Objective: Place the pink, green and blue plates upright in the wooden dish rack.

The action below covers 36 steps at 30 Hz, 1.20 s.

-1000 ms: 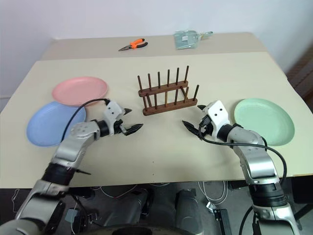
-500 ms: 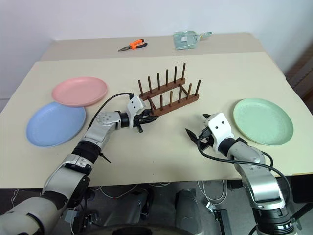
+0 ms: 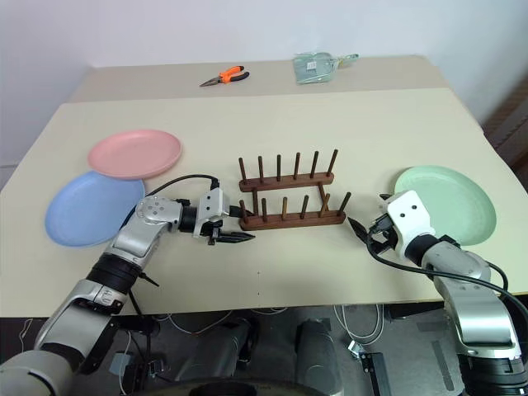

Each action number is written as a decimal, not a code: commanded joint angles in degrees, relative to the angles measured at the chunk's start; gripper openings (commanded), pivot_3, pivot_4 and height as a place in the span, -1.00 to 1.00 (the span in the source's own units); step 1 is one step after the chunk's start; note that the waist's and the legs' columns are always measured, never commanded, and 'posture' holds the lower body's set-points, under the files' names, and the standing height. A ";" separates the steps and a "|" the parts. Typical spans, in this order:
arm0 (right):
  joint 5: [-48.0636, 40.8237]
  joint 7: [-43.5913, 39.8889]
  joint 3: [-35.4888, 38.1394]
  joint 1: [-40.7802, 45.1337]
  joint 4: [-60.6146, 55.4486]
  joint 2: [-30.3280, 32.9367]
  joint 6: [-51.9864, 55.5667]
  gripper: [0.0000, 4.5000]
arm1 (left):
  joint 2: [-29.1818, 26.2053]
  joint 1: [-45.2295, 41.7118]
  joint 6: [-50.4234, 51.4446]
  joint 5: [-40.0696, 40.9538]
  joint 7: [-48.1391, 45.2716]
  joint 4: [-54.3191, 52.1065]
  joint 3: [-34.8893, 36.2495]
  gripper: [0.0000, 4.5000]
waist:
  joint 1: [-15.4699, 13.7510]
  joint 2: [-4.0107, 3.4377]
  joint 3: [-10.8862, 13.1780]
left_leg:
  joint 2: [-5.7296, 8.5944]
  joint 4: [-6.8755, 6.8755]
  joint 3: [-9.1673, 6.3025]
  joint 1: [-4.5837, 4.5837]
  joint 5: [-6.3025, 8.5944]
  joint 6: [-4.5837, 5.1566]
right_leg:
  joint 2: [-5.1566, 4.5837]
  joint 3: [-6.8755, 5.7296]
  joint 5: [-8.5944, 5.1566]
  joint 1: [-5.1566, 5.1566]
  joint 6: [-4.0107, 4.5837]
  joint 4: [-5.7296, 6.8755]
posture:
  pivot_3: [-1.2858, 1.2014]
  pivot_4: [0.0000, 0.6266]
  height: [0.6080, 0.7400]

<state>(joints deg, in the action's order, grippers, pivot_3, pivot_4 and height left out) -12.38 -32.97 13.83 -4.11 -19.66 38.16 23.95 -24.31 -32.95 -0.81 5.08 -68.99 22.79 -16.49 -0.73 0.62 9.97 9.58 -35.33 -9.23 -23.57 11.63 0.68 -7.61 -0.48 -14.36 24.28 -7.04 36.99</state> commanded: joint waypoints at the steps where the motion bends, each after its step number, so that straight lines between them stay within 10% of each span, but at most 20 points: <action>1: 0.67 -0.33 0.76 -0.45 -0.43 0.80 -1.47 1.00 | -1.80 -1.30 -0.28 -3.10 3.03 1.89 0.49 0.83 | 0.03 0.00 0.00 | 0.00 0.00 0.00 0.00 0.00 0.00 | 0.00 0.00 0.00 0.00 0.00 0.00 | 0.03 -0.52 0.69; 6: 0.53 -2.74 -1.13 -1.72 -0.89 1.49 -0.86 0.63 | -8.02 5.20 6.37 -2.16 1.69 -5.88 0.95 0.86 | 0.92 -0.04 -0.04 | -0.08 0.09 0.03 0.08 0.00 0.00 | 0.04 0.04 0.00 0.00 0.01 0.01 | 0.03 -0.52 0.69; 14: 0.21 -4.63 -7.05 -2.58 -3.66 0.29 0.59 -1.00 | -9.96 17.48 19.06 4.45 4.13 -26.57 2.06 -0.57 | 1.26 -0.15 -0.11 | -0.14 0.14 0.08 0.15 0.02 -0.01 | 0.06 0.12 -0.02 -0.02 0.03 0.03 | 0.03 -0.52 0.69; 27: 12.47 9.96 -17.44 11.95 9.74 -10.02 0.64 -1.00 | 6.96 12.06 19.42 -4.38 32.80 -16.00 3.48 -0.57 | -0.09 -0.02 -0.19 | -0.13 -0.04 0.15 0.22 0.07 -0.14 | 0.07 0.11 -0.01 -0.26 0.32 -0.08 | 0.03 -0.52 0.69; 36: 13.30 10.91 -16.69 16.20 15.94 -10.69 -1.93 -1.00 | 7.80 7.53 15.78 -4.81 35.30 -8.06 2.98 -0.57 | 0.01 -0.01 -0.24 | -0.13 -0.03 0.15 0.24 0.03 -0.08 | 0.15 0.11 0.09 -0.24 0.12 -0.04 | 0.03 -0.52 0.69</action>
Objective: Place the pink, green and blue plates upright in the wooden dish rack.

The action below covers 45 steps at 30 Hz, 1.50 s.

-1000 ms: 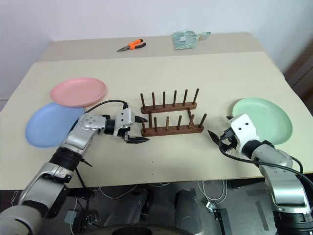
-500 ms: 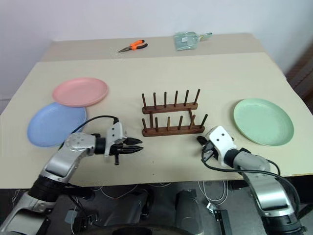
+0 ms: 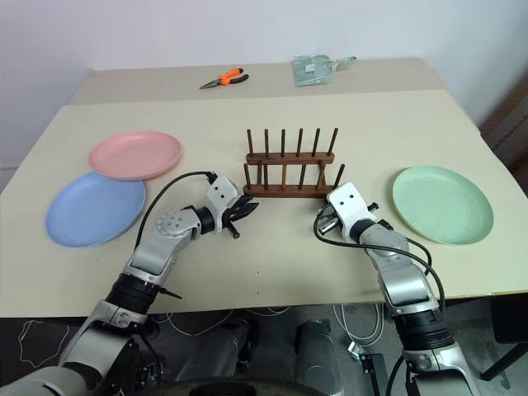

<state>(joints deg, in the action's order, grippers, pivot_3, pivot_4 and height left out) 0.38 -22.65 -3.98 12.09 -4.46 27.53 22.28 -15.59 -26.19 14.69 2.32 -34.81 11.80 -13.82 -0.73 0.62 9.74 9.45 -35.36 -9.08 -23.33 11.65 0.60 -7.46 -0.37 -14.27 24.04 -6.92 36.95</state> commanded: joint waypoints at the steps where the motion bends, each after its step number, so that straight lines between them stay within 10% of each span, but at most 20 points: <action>1: 0.46 0.53 1.31 -0.12 0.64 0.02 -0.37 -1.00 | -1.10 0.88 0.14 -2.02 0.95 2.95 0.22 -0.57 | 0.01 -0.01 -0.02 | 0.00 0.00 0.00 0.00 0.00 0.00 | 0.00 0.00 0.00 0.00 0.00 0.01 | 0.03 -0.52 0.69; 5: -0.47 -1.98 2.17 -2.74 -2.65 2.23 -0.47 -1.00 | -2.74 2.72 -0.02 -2.38 -0.68 0.51 -0.58 -0.57 | 0.03 0.00 -0.04 | 0.00 0.00 0.00 0.00 0.00 0.00 | 0.01 0.01 0.00 0.00 0.00 0.01 | 0.03 -0.52 0.69; 9: -8.57 -11.16 4.67 -7.23 -11.98 5.36 0.67 -0.43 | -5.91 7.09 2.52 2.39 -5.36 -7.70 1.47 -0.59 | 0.31 -0.01 -0.04 | -0.01 0.12 0.01 -0.01 0.00 0.01 | 0.00 0.02 -0.04 0.08 -0.06 0.00 | 0.03 -0.52 0.69; 16: -8.77 -13.99 2.21 -6.93 -15.97 6.72 1.37 1.00 | -4.71 2.33 7.32 8.61 10.79 -12.68 20.75 0.66 | 0.79 0.22 0.18 | -0.21 0.07 -0.03 -0.10 0.05 -0.09 | 0.15 0.03 -0.06 0.23 -0.07 0.06 | 0.03 -0.52 0.69; 18: -7.94 -13.89 0.61 -5.89 -14.72 6.07 0.71 1.00 | -3.98 -1.46 8.21 9.51 17.67 -13.07 26.48 0.98 | 0.59 0.23 0.19 | -0.22 0.05 -0.02 -0.11 0.06 -0.12 | 0.16 0.03 -0.08 0.23 -0.11 0.04 | 0.03 -0.52 0.69; 28: -5.72 -15.23 -4.15 -0.55 -8.35 4.56 -3.38 1.00 | 0.12 -10.41 25.73 15.42 53.01 -17.03 56.27 0.98 | 0.13 0.27 0.18 | -0.21 0.07 0.04 -0.13 0.11 -0.15 | 0.33 0.05 0.00 0.27 -0.02 -0.02 | 0.03 -0.52 0.69; 43: -5.85 -15.37 -3.96 -0.85 -8.71 2.86 -5.29 1.00 | 5.65 -12.20 43.04 39.95 55.25 -13.63 66.65 0.98 | -1.03 0.81 0.43 | -0.27 -0.27 -0.06 -0.14 0.22 -0.38 | 0.51 0.04 0.04 0.15 -0.04 0.08 | 0.03 -0.52 0.69; 45: -5.82 -15.03 -3.54 -1.65 -9.58 3.04 -5.00 1.00 | 5.17 -13.00 41.87 40.78 55.46 -11.17 66.83 0.63 | -1.30 0.81 0.44 | -0.28 -0.28 -0.06 -0.14 0.22 -0.38 | 0.52 0.04 0.05 0.16 -0.03 0.09 | 0.03 -0.52 0.69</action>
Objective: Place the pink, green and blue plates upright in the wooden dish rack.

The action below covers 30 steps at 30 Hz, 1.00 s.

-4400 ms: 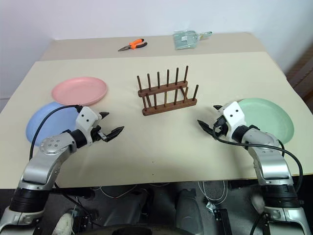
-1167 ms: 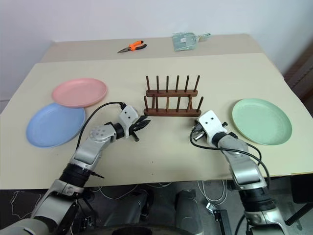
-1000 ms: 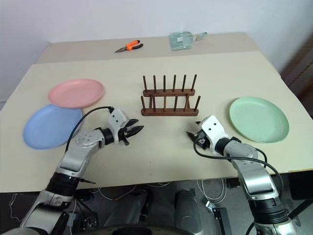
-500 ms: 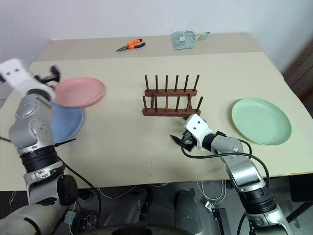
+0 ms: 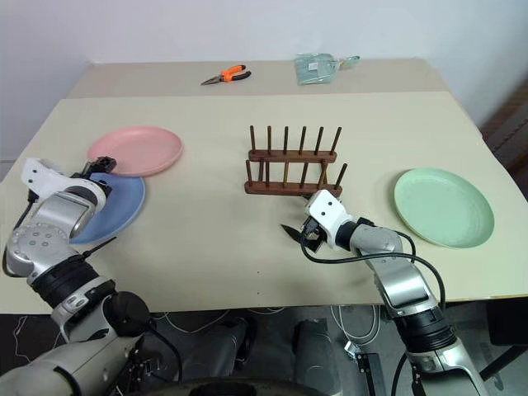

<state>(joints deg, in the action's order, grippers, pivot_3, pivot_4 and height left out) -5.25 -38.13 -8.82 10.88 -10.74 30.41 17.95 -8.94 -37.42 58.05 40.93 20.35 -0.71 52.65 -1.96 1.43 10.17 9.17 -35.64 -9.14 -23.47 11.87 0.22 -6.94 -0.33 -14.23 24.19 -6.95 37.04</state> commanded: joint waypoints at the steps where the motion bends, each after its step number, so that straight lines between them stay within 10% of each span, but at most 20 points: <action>1: -0.17 0.54 1.40 -0.67 -3.63 0.20 -0.57 1.00 | -1.79 -1.94 -1.93 2.39 0.37 2.17 0.27 0.44 | -0.09 0.01 0.00 | 0.00 0.00 0.01 0.00 0.00 0.00 | 0.00 0.01 0.00 0.00 0.00 -0.01 | 0.03 -0.52 0.69; 7: 0.09 0.73 2.77 -2.22 -6.20 1.46 0.25 1.00 | -3.16 -2.23 -3.92 4.95 -2.08 3.69 -1.81 -0.92 | -0.17 0.02 0.01 | -0.02 0.01 0.06 0.00 0.01 -0.01 | 0.01 0.05 0.00 0.03 0.00 -0.01 | 0.03 -0.52 0.69; 17: -2.71 -2.72 5.22 7.46 -12.78 5.49 2.96 1.00 | -6.02 -2.76 -7.02 5.71 -12.58 -7.82 -17.01 -0.96 | 0.00 0.09 0.06 | -0.07 -0.04 0.13 -0.07 0.02 -0.02 | 0.04 0.08 0.05 0.10 0.07 -0.02 | 0.03 -0.52 0.69; 30: 31.93 8.74 -11.31 32.37 7.05 6.02 -21.20 1.00 | -2.44 -16.31 -3.04 1.96 -14.55 -7.82 -38.13 -0.96 | -0.06 0.13 0.08 | -0.09 -0.03 0.33 -0.10 -0.13 -0.18 | 0.03 0.15 0.06 0.19 0.07 -0.06 | 0.03 -0.52 0.69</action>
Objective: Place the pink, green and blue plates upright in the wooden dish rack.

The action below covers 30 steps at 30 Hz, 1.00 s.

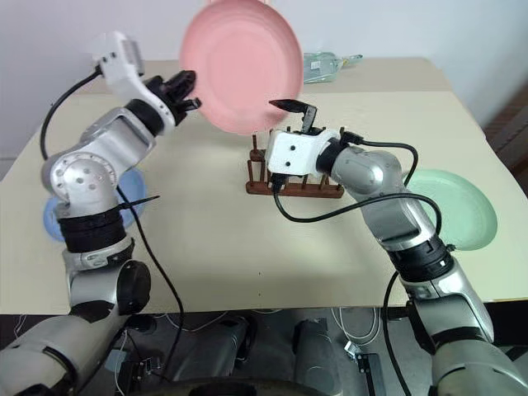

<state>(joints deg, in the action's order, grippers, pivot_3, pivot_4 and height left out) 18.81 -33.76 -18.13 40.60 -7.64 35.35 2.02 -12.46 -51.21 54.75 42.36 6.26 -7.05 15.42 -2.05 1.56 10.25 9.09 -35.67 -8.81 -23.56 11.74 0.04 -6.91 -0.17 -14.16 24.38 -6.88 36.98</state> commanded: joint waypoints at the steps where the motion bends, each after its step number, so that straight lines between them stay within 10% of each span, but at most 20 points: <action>1: 9.98 5.78 -2.42 3.24 5.61 1.20 -6.42 1.00 | 1.71 -2.73 0.42 0.75 -0.40 -1.59 -1.05 -0.96 | 0.05 0.00 0.00 | 0.00 0.00 0.03 -0.02 0.00 0.00 | 0.00 0.02 0.00 0.04 0.00 0.02 | 0.03 -0.52 0.69; 5: 13.72 8.57 -1.93 4.06 8.91 0.47 -7.15 0.63 | 3.68 -2.78 1.73 1.68 0.26 -1.61 -0.61 -1.00 | 0.18 0.00 0.01 | -0.02 0.00 0.08 -0.02 -0.02 -0.02 | 0.03 0.09 0.00 0.08 0.00 0.08 | 0.03 -0.52 0.69; 10: 16.65 9.50 -1.70 2.98 9.12 0.71 -8.03 -0.50 | 5.92 -2.16 2.88 3.90 0.49 -1.94 1.28 -1.00 | 0.41 0.00 0.01 | -0.03 -0.02 0.11 -0.01 -0.02 -0.02 | 0.04 0.11 0.00 0.08 0.00 0.09 | 0.03 -0.52 0.69; 13: 17.90 10.51 -1.24 2.16 8.95 0.71 -8.39 -1.00 | 8.56 -2.71 1.13 6.66 1.29 -1.72 5.08 -0.50 | 0.45 0.00 0.01 | -0.03 -0.02 0.11 -0.01 -0.02 -0.02 | 0.05 0.12 0.00 0.07 0.00 0.08 | 0.03 -0.52 0.69; 17: 18.76 11.24 -0.51 0.87 8.33 0.80 -8.37 -1.00 | 9.52 -4.56 -2.84 5.51 3.55 0.00 7.77 0.35 | 0.24 0.04 0.03 | -0.03 -0.07 0.12 -0.02 -0.02 -0.02 | 0.05 0.12 0.00 0.06 0.00 0.08 | 0.03 -0.52 0.69; 24: 12.92 12.30 7.88 -4.28 4.15 0.88 -5.69 -1.00 | 0.13 -3.08 -13.74 -6.04 1.04 3.41 5.28 0.35 | 0.48 0.03 0.03 | -0.05 -0.05 0.22 -0.01 -0.02 -0.02 | 0.07 0.19 0.01 0.09 0.00 0.10 | 0.03 -0.52 0.69; 30: -21.92 4.48 29.10 -9.27 -8.73 -6.22 12.13 -1.00 | -12.42 13.15 -25.94 -16.31 -22.29 -2.43 -11.08 0.35 | 0.96 -0.04 0.03 | -0.05 0.00 0.30 0.01 0.04 0.09 | 0.06 0.30 0.02 0.07 0.02 0.05 | 0.03 -0.52 0.69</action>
<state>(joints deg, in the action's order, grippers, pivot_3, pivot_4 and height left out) 7.62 -27.73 5.18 31.04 -9.65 30.99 7.95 -24.49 -39.26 32.16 27.15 -9.90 -5.84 8.75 -1.09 1.52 10.29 9.04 -35.69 -8.54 -23.57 11.79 0.15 -6.84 0.13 -14.12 24.42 -6.89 37.00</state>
